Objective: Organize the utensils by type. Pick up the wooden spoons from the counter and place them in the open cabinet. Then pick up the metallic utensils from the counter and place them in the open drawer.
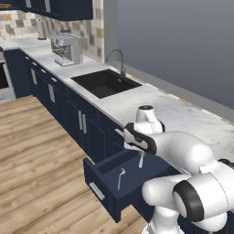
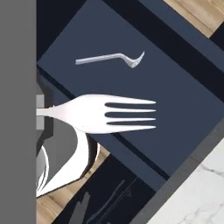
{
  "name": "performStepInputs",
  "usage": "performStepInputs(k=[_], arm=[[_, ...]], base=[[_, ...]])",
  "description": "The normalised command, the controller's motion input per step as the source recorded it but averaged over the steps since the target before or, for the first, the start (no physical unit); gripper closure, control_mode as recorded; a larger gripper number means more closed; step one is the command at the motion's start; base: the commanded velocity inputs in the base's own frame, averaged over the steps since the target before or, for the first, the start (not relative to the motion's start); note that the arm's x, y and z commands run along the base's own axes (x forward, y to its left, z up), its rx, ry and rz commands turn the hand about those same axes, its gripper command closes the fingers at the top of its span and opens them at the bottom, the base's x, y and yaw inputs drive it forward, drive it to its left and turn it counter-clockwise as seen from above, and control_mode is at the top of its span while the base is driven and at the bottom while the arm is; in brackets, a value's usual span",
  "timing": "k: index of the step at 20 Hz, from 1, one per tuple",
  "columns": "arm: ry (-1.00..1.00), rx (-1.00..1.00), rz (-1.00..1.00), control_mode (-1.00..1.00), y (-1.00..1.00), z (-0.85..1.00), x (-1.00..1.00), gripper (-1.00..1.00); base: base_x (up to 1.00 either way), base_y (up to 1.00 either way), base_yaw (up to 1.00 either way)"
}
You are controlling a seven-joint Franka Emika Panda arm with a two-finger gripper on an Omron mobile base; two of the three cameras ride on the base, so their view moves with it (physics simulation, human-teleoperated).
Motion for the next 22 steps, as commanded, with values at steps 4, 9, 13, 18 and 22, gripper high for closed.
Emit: performStepInputs(k=[4, 9, 13, 18, 22], arm=[[0.06, 0.0, -0.09, -1.0, 0.27, -0.29, 0.2, 1.0], [0.02, 0.0, -0.08, -1.0, 0.19, -0.32, 0.13, 1.0], [0.0, 0.0, -0.07, -1.0, 0.05, -0.38, 0.04, 1.0], [0.0, 0.0, -0.08, -1.0, 0.08, -0.35, 0.04, 1.0], [0.0, 0.0, -0.09, -1.0, 0.0, -0.36, 0.01, 1.0]], base=[[0.0, 0.0, 0.0], [0.0, 0.0, 0.0], [0.0, 0.0, 0.0], [0.0, 0.0, 0.0], [0.0, 0.0, 0.0]])
